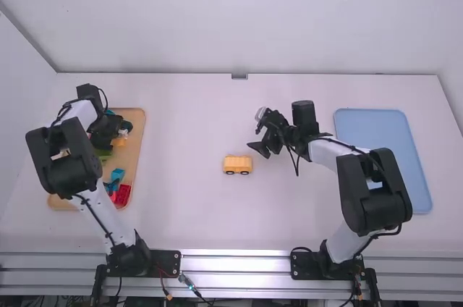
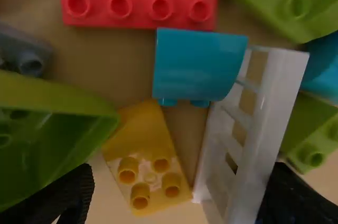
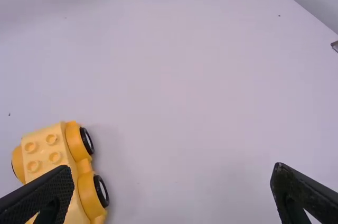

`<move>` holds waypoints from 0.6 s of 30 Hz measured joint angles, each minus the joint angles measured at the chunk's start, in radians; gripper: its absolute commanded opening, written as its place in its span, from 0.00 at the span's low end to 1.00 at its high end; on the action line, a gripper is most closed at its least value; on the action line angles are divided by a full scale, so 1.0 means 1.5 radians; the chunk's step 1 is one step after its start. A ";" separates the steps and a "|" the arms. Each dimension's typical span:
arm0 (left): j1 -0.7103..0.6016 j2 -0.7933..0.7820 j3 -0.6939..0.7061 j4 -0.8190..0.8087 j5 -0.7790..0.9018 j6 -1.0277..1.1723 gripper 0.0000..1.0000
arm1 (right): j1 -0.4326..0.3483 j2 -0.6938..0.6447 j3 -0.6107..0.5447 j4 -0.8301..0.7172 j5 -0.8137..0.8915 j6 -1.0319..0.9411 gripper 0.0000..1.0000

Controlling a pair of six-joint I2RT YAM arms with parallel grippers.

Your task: Assemble lego blocks to make yellow taxi

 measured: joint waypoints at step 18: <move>0.000 0.000 0.121 -0.130 -0.002 -0.001 0.84 | 0.000 0.000 0.000 0.001 0.002 -0.001 0.99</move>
